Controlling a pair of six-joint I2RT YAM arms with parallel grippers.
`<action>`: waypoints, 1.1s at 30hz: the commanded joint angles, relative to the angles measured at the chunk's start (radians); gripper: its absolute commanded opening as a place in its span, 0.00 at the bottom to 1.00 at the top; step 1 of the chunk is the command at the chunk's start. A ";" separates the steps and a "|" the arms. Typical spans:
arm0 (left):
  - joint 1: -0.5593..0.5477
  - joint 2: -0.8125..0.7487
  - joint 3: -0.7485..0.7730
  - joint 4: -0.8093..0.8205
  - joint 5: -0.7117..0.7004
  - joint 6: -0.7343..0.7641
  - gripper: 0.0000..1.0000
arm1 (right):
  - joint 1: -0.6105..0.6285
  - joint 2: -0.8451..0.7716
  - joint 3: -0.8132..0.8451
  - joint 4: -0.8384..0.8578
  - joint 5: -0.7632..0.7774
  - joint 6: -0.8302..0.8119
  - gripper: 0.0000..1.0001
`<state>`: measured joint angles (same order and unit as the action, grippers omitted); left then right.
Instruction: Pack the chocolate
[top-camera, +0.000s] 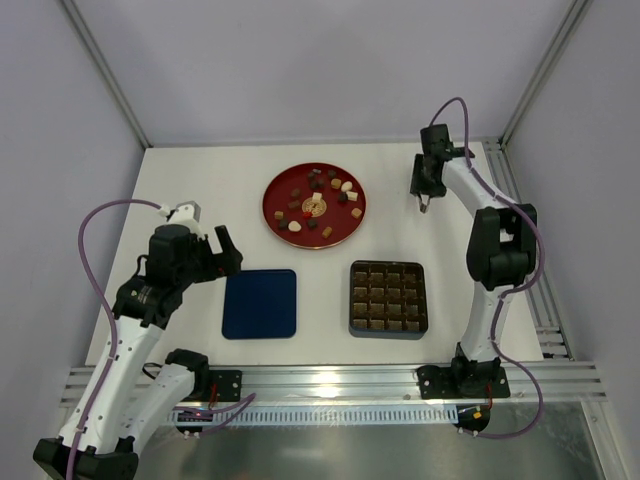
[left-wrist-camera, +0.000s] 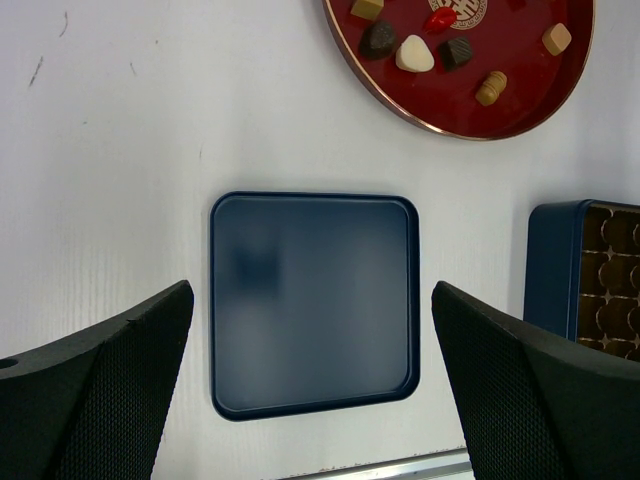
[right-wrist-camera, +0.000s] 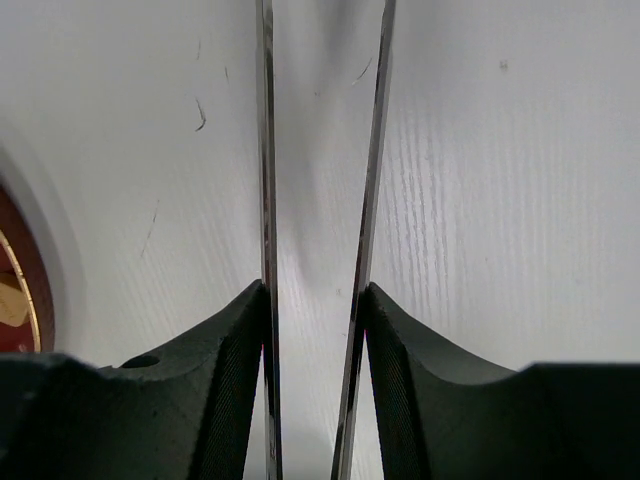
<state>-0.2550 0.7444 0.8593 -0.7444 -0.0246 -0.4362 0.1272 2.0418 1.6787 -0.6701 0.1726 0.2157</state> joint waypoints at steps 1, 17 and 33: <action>-0.003 0.000 0.001 0.036 0.011 0.013 1.00 | 0.003 -0.101 0.010 -0.009 0.028 -0.012 0.45; -0.003 -0.002 0.001 0.036 0.009 0.014 1.00 | 0.037 -0.305 -0.094 -0.034 0.036 0.004 0.43; -0.003 0.000 0.001 0.036 0.008 0.014 1.00 | 0.190 -0.454 -0.125 -0.077 0.050 0.022 0.43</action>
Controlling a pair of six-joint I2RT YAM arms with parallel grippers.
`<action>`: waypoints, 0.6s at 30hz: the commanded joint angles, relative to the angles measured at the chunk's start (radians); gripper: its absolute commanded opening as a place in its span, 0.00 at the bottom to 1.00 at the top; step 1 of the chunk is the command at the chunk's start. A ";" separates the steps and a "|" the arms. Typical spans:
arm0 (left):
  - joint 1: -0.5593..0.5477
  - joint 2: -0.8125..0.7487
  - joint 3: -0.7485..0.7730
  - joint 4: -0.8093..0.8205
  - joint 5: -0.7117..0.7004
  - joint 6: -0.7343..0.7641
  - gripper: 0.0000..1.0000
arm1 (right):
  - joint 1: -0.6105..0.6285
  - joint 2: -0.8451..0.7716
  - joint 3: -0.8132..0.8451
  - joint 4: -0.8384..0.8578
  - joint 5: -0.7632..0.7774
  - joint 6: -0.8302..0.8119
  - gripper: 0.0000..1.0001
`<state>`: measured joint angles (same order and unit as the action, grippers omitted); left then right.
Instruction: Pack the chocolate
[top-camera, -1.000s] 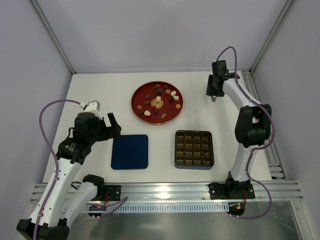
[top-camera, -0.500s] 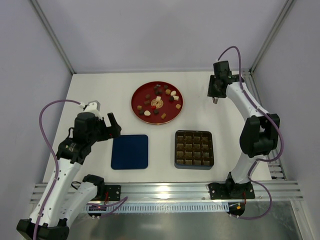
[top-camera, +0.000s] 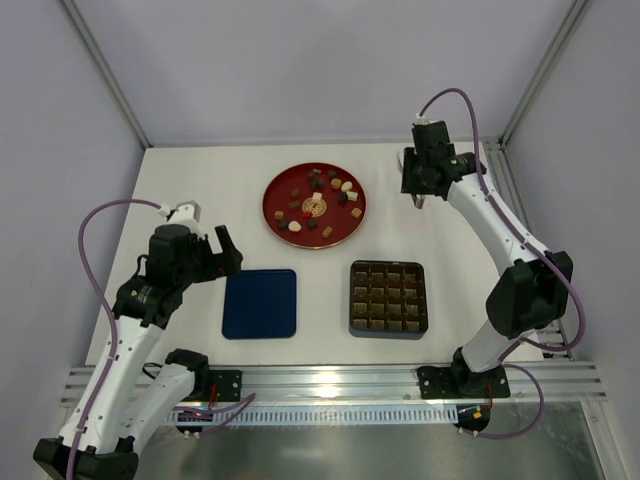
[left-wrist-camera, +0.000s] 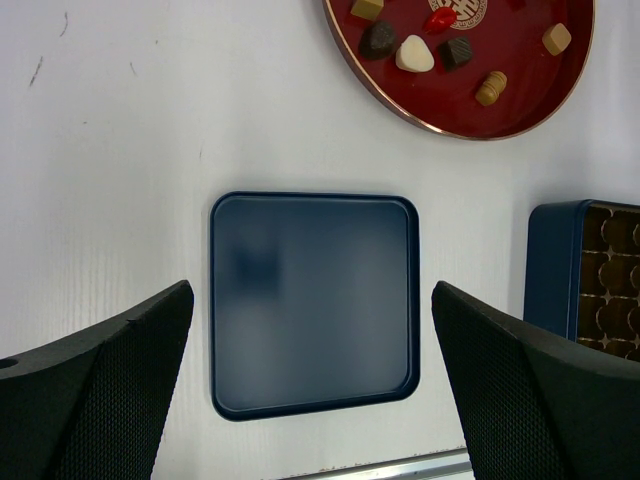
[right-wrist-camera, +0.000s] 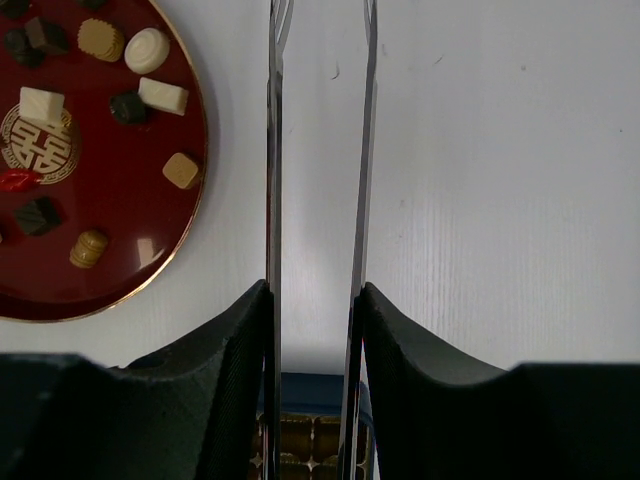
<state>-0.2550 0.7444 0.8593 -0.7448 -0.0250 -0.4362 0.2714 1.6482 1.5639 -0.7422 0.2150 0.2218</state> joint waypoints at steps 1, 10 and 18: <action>-0.004 0.000 0.001 0.036 0.007 0.014 1.00 | 0.060 -0.068 -0.011 -0.005 0.007 0.019 0.43; -0.003 0.001 0.001 0.036 0.005 0.016 1.00 | 0.245 -0.059 -0.004 -0.003 0.009 0.057 0.42; -0.004 0.004 0.001 0.033 0.000 0.013 1.00 | 0.351 -0.028 -0.033 0.014 0.012 0.088 0.42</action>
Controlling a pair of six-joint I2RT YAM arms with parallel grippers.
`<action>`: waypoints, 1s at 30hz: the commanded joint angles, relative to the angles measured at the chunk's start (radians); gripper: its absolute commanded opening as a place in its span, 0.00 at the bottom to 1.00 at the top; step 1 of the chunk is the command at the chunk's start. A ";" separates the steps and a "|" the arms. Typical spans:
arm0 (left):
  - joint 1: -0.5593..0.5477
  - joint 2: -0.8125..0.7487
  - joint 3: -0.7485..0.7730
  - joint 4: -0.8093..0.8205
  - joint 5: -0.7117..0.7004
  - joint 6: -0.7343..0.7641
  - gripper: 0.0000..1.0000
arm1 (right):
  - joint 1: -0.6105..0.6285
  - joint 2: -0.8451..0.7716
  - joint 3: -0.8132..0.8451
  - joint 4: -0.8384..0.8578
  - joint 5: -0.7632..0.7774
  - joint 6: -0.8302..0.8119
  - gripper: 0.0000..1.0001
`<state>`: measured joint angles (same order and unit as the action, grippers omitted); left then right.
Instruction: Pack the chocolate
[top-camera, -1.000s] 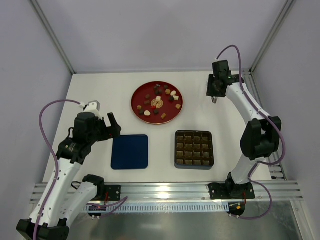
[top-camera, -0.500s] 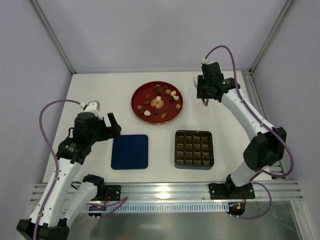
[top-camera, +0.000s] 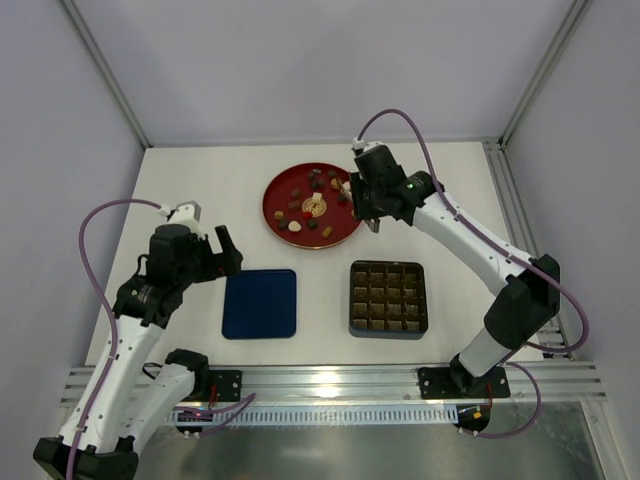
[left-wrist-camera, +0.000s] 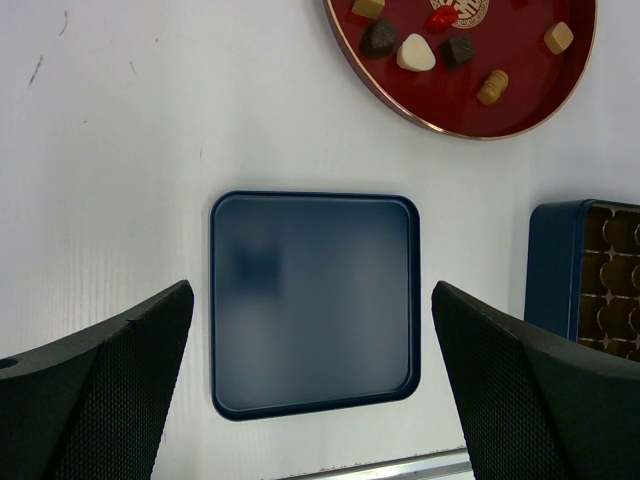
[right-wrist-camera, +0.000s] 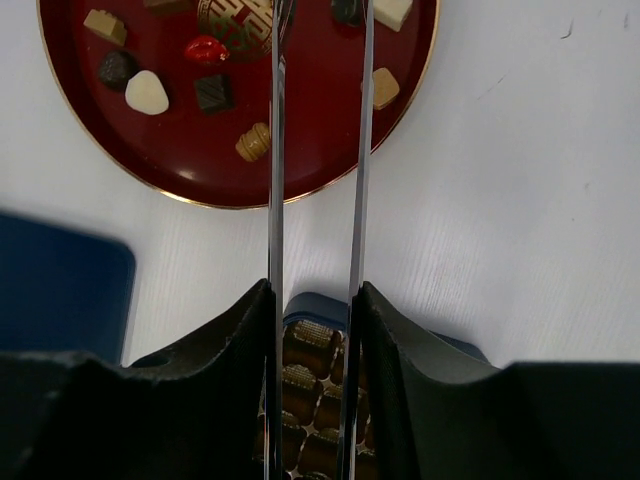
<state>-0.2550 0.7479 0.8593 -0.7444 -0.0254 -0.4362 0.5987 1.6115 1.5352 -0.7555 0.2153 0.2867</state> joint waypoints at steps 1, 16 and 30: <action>-0.004 0.001 0.000 0.033 -0.001 0.013 1.00 | 0.026 0.011 -0.007 0.030 0.015 0.023 0.41; -0.003 0.007 0.001 0.033 -0.002 0.013 1.00 | 0.027 0.169 0.065 0.036 0.048 -0.011 0.41; -0.003 0.008 0.001 0.034 0.005 0.014 1.00 | 0.027 0.260 0.141 0.002 0.090 -0.031 0.41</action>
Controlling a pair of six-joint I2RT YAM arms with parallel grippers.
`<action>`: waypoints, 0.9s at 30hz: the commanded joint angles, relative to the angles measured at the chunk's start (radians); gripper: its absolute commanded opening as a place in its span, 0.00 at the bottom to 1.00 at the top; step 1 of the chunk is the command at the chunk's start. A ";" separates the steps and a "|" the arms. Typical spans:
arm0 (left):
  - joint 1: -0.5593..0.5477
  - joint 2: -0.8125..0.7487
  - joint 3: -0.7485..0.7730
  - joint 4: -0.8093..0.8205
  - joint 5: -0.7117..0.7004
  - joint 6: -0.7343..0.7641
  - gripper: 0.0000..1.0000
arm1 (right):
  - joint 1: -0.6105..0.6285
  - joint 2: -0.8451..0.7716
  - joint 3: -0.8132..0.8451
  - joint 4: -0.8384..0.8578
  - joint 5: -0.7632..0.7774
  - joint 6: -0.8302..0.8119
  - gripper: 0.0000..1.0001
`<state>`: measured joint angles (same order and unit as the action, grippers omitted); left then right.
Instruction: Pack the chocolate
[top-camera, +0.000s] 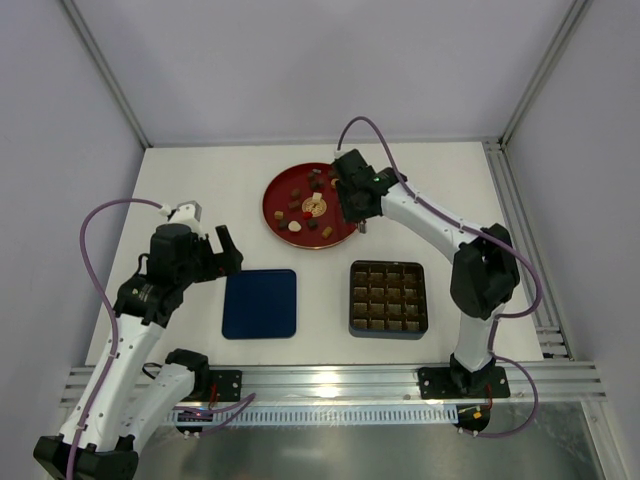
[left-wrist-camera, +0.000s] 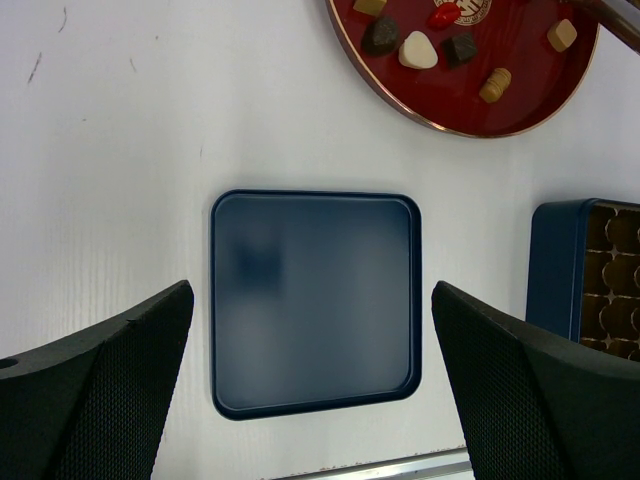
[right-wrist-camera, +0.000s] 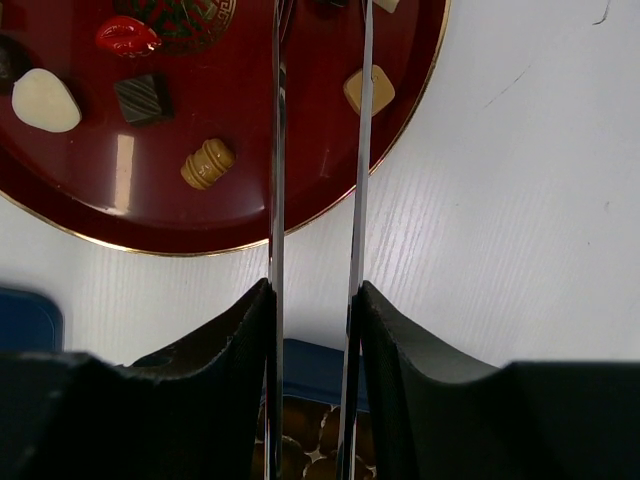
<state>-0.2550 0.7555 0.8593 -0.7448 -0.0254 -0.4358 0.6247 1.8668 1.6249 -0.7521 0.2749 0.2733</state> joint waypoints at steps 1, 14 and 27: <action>-0.003 0.001 0.001 0.032 0.004 0.016 1.00 | 0.001 0.008 0.053 -0.001 0.027 -0.019 0.41; -0.003 -0.002 0.001 0.032 0.007 0.017 1.00 | 0.001 0.035 0.058 -0.001 0.015 -0.026 0.41; -0.003 -0.001 0.000 0.033 0.009 0.016 1.00 | 0.000 0.026 0.064 -0.012 -0.008 -0.026 0.36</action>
<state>-0.2550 0.7555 0.8593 -0.7448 -0.0250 -0.4362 0.6247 1.9186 1.6440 -0.7681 0.2756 0.2600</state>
